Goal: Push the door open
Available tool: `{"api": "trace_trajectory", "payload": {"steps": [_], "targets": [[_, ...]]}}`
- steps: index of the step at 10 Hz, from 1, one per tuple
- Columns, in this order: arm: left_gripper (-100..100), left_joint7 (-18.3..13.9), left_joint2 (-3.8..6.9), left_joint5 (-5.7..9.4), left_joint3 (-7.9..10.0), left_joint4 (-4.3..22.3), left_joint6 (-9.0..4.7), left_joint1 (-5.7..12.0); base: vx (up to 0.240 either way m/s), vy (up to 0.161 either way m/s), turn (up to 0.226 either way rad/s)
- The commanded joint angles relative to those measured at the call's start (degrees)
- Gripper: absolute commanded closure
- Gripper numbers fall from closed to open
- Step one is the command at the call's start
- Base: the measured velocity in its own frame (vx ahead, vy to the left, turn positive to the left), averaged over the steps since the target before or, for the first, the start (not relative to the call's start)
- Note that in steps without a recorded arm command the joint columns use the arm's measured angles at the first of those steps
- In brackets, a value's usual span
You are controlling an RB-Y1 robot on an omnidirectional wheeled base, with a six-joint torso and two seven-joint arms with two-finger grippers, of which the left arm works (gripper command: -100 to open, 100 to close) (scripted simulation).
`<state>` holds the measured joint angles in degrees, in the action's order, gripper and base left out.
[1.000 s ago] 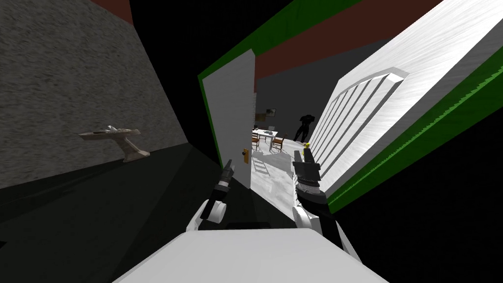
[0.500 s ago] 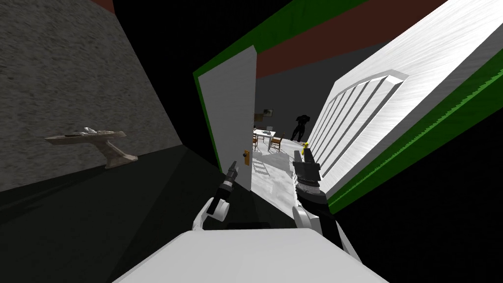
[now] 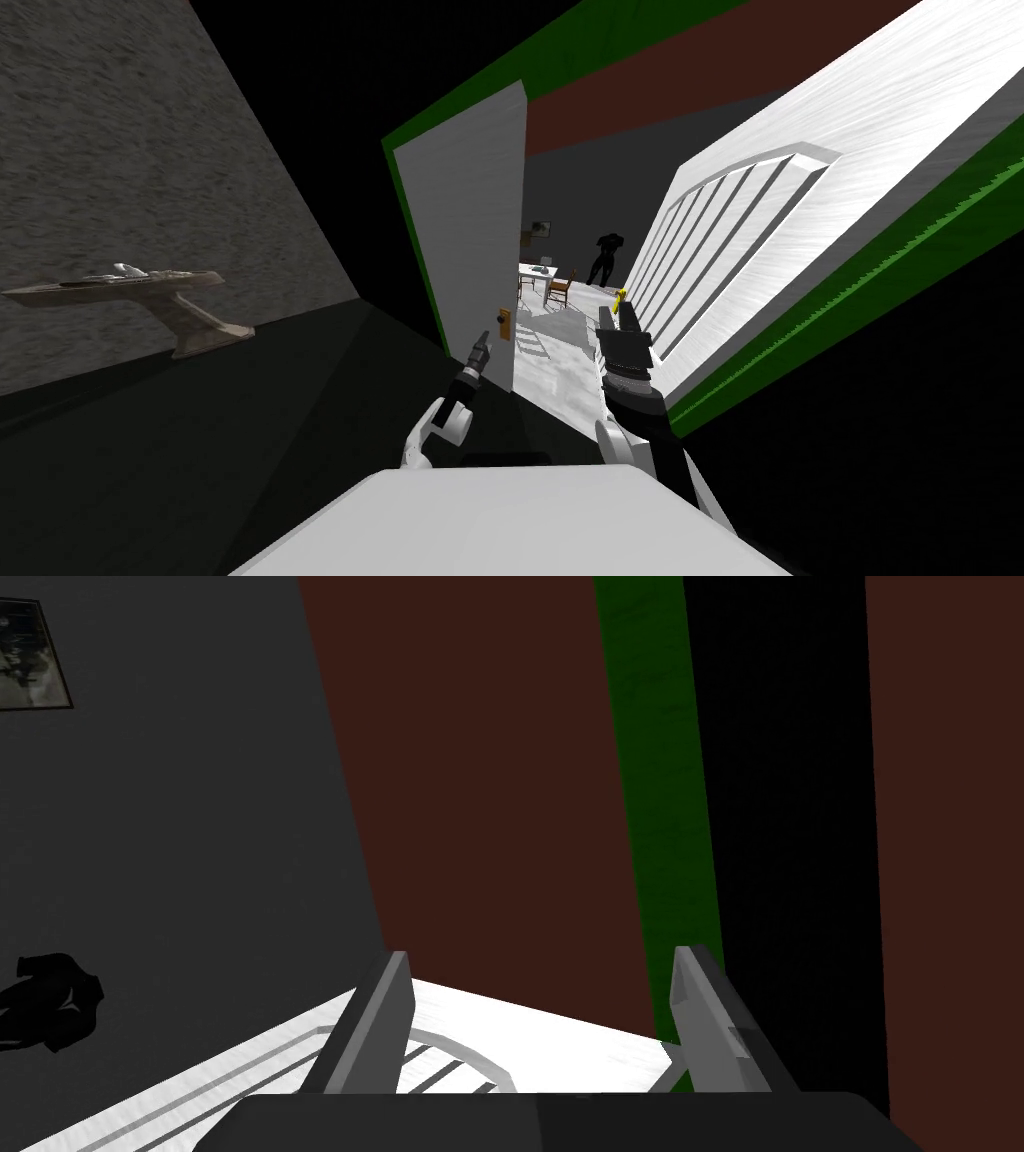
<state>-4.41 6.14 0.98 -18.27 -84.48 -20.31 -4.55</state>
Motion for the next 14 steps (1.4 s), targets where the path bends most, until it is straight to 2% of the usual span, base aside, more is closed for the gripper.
{"api": "trace_trajectory", "payload": {"steps": [1,2,7,8,14], "targets": [[-100,-0.8,0.56,-0.03,-1.03,2.4,1.02,1.62,0.091,0.134,-0.129],[-100,-1.2,0.66,-0.13,-1.77,4.3,1.7,2.82,0.093,0.171,-0.168],[-100,-2.2,0.89,-0.41,-3.92,9.8,3.66,6.34,0.088,0.129,-0.089],[-100,-2.0,0.76,-0.38,-3.56,9.3,3.2,5.94,0.043,0.048,-0.028],[-100,-1.7,-0.26,-0.32,-2.24,12.0,2.42,7.32,0.181,-0.068,-0.033]]}}
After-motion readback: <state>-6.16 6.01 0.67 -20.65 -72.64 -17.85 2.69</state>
